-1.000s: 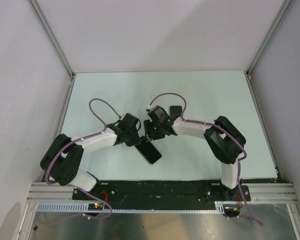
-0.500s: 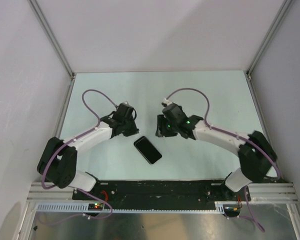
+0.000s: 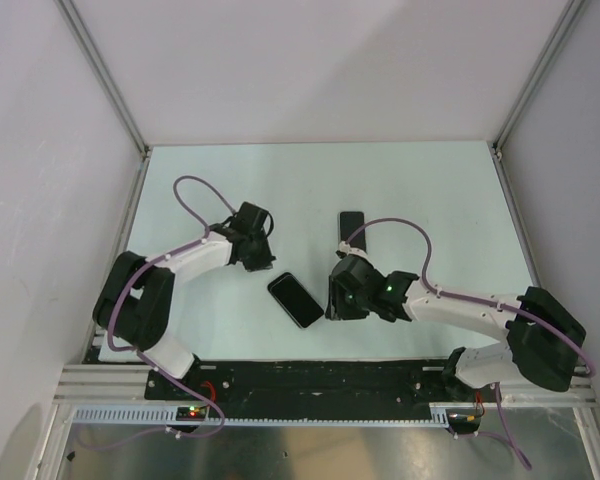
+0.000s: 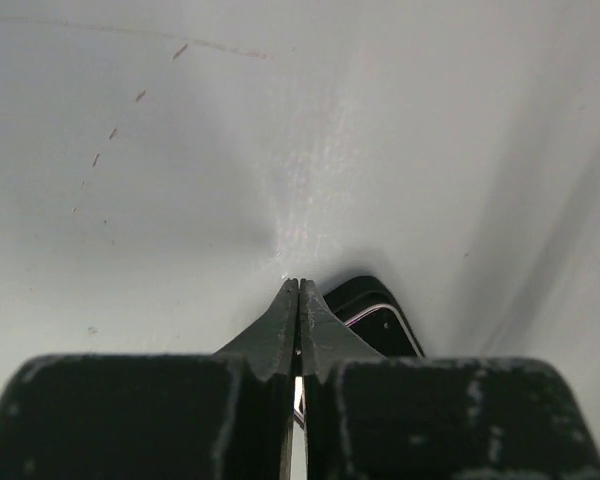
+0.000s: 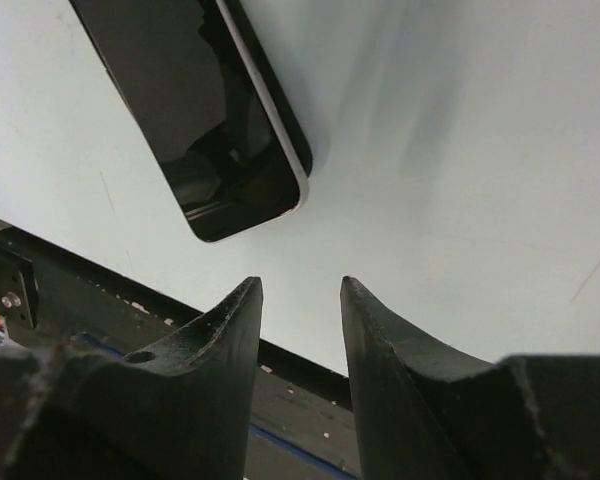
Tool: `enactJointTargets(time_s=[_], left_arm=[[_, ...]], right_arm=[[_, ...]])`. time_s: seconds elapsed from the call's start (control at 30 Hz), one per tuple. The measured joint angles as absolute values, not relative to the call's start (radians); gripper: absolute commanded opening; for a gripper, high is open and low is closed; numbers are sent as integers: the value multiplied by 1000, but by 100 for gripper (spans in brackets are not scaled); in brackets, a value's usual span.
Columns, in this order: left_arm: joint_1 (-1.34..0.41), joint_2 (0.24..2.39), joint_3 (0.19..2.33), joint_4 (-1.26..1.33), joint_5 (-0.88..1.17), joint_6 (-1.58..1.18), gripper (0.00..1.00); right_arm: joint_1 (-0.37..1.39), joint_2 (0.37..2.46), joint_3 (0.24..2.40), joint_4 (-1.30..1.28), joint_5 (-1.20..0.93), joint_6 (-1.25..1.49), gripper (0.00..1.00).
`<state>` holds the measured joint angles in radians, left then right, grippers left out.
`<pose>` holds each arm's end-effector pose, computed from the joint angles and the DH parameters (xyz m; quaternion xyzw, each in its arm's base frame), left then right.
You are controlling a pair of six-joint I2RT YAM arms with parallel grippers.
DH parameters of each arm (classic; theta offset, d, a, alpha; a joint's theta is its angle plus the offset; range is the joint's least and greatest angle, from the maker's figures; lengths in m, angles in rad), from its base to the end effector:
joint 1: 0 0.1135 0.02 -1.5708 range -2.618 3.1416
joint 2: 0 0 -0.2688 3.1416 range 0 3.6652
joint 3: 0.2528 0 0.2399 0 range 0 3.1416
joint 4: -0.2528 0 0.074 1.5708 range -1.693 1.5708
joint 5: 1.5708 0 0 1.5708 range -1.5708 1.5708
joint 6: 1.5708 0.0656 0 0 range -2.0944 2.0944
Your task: Put the phone into the phone case
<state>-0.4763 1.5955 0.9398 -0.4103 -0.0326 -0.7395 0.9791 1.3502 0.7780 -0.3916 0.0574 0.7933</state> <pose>0.2808 -0.1424 0.1660 -0.1311 0.9593 -0.1297 0.2140 0.1529 0.2208 0.1859 -0.0799 0.9506 0.2141 0.2101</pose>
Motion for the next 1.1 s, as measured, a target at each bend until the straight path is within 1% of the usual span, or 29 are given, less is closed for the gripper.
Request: enactJointTargets(time_s=[0.3,0.63,1.1], left_arm=[[-515,1599,886,-415,-39,-733,0],[-545,1603,869,-397,-70,-735,0],[-580,1583,832,-356,-130,-753,0]], right_arm=[[1007,1414,776,-316,56,839,37],[1032,1489,776,-259,52,859,35],[1039,1567,805,-281,54,855,33]])
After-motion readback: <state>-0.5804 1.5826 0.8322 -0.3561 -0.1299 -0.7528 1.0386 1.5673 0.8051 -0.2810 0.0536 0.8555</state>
